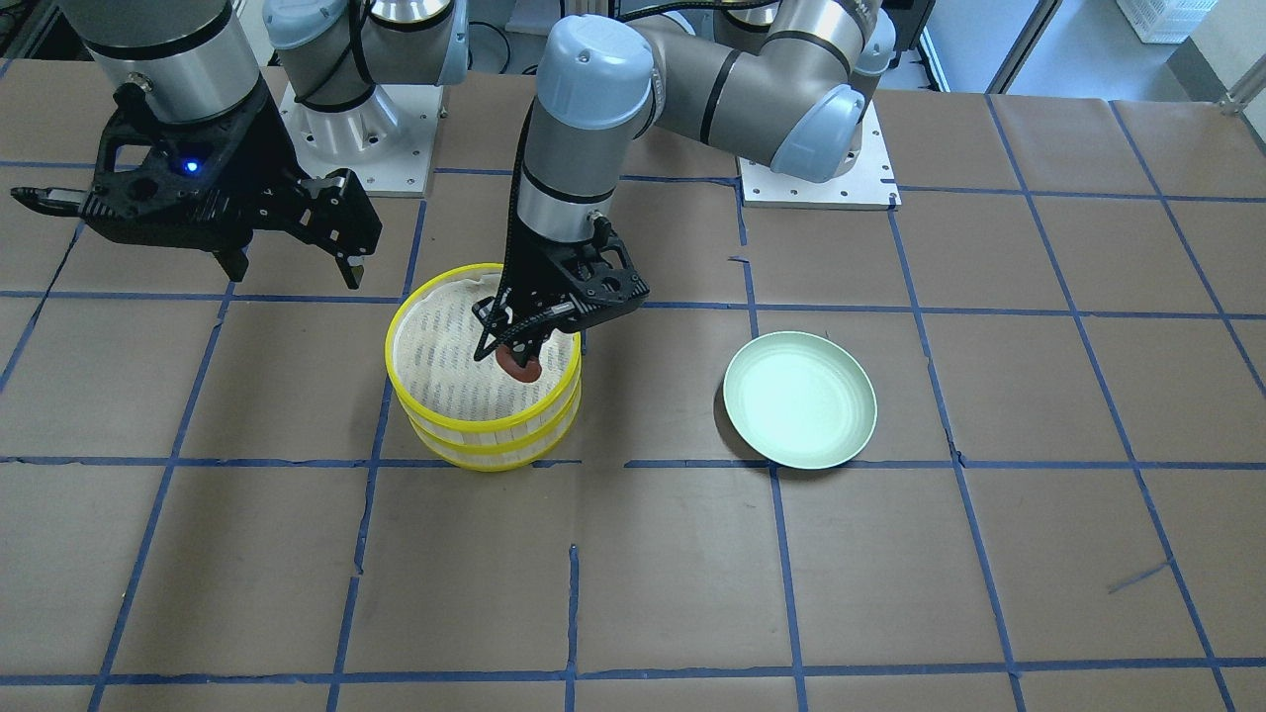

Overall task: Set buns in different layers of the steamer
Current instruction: 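Carry the brown bun over the steamer and lower it onto the top layer, then open left gripper and raise it away from the steamer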

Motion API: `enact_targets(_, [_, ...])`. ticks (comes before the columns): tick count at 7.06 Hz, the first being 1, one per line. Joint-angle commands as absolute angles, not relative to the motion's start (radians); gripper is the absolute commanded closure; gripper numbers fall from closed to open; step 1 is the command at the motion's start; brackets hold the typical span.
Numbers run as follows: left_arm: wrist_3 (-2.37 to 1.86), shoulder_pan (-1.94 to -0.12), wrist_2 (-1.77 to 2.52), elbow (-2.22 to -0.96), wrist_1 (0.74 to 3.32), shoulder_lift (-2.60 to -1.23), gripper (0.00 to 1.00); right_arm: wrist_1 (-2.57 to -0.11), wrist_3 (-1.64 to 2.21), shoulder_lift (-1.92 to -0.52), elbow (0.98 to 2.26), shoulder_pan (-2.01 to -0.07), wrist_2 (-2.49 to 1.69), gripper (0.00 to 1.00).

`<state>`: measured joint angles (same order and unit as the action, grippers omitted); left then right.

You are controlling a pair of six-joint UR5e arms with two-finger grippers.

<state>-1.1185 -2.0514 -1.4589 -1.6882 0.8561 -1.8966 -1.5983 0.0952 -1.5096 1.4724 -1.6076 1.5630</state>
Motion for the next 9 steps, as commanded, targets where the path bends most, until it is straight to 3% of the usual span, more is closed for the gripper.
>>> enact_targets(1, [-1.042, -2.054, -1.462, -1.684, 0.854, -1.884, 0.0, -1.589, 0.089, -1.511, 1.474, -1.608, 1.563, 0.0])
enact_targets(6, [-0.842, -2.007, -1.477, -1.684, 0.864, -1.853, 0.0, -1.585, 0.089, -1.513, 1.473, -1.608, 1.563, 0.0])
enact_targets(9, [-0.244, -1.714, -1.466, -1.678, 1.133, -1.705, 0.0, -1.589, 0.089, -1.516, 1.474, -1.609, 1.563, 0.0])
